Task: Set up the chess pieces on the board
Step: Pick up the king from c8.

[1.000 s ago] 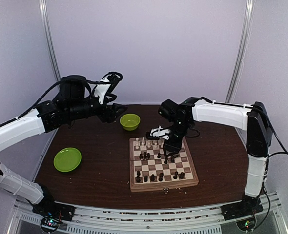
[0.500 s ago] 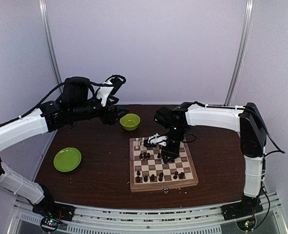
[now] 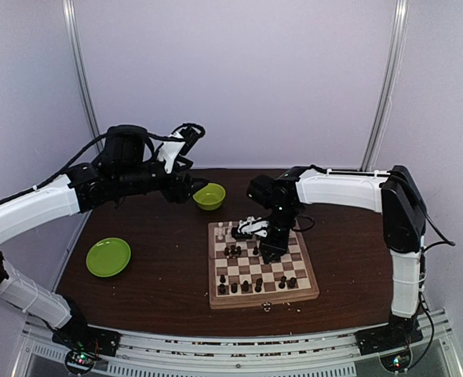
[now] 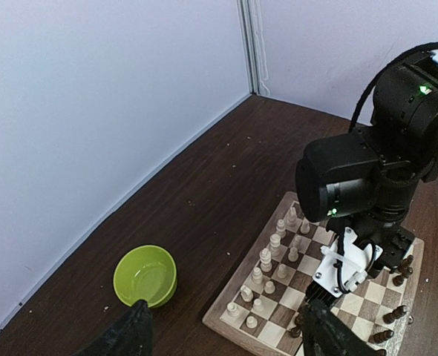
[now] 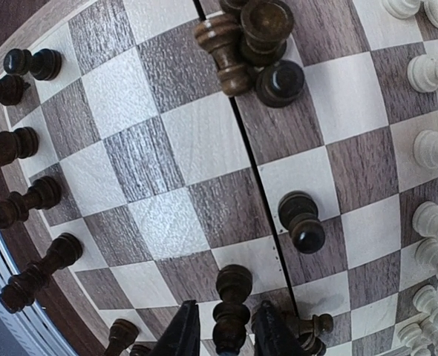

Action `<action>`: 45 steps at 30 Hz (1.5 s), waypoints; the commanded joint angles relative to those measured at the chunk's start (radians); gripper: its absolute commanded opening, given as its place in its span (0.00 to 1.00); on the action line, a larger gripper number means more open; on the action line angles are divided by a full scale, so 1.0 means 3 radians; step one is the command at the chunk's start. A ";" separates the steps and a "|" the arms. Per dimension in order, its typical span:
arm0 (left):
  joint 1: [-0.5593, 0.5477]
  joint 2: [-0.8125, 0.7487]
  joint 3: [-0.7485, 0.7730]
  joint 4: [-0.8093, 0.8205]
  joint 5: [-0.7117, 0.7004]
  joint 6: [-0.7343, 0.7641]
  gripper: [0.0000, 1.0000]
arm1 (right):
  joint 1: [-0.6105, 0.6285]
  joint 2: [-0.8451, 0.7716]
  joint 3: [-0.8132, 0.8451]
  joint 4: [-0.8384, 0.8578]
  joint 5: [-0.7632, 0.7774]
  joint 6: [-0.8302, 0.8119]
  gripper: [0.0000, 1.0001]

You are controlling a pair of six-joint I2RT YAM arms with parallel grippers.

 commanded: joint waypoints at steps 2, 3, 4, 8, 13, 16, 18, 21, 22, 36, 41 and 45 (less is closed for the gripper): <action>0.0019 0.0027 0.0107 0.0029 0.0077 -0.0015 0.70 | 0.0024 -0.0022 0.0075 -0.0038 0.0016 0.0015 0.21; 0.0021 0.0029 0.0107 0.0029 0.0083 -0.0015 0.70 | 0.0021 -0.0032 0.0075 -0.0036 0.0016 0.0015 0.20; 0.0020 0.0033 0.0107 0.0029 0.0084 -0.0015 0.70 | 0.0024 -0.0040 0.0071 -0.0034 0.0014 0.0012 0.19; 0.0020 0.0043 0.0112 0.0020 0.0084 -0.0014 0.70 | 0.0028 -0.0054 0.0058 -0.0020 0.0019 0.0010 0.15; 0.0019 0.0056 0.0117 0.0011 0.0095 -0.0018 0.70 | 0.0025 -0.0066 0.0040 -0.0009 0.0008 0.0006 0.13; 0.0019 0.0060 0.0123 0.0010 0.0112 -0.0019 0.70 | 0.0025 -0.0067 0.0035 -0.0009 0.0005 0.0005 0.11; 0.0020 0.0069 0.0123 0.0005 0.0108 -0.0021 0.70 | 0.0026 -0.0067 0.0030 -0.0008 0.0003 0.0005 0.11; 0.0020 0.0079 0.0132 -0.0004 0.0115 -0.0020 0.70 | 0.0025 -0.0073 0.0029 -0.0012 0.0019 0.0012 0.13; 0.0022 0.0079 0.0137 -0.0008 0.0119 -0.0021 0.70 | 0.0026 -0.0086 0.0026 -0.0013 0.0034 0.0029 0.17; 0.0021 0.0105 0.0172 -0.0056 0.0154 -0.0019 0.70 | 0.0036 -0.1074 -0.0700 0.0061 -0.0215 -0.0268 0.36; 0.0022 0.0107 0.0174 -0.0063 0.0188 -0.0014 0.69 | 0.0127 -0.1235 -0.1018 0.0136 -0.0279 -0.0439 0.38; 0.0019 0.0115 0.0179 -0.0058 0.0224 -0.0034 0.69 | 0.0212 -0.1168 -0.1025 0.0106 -0.0245 -0.0500 0.39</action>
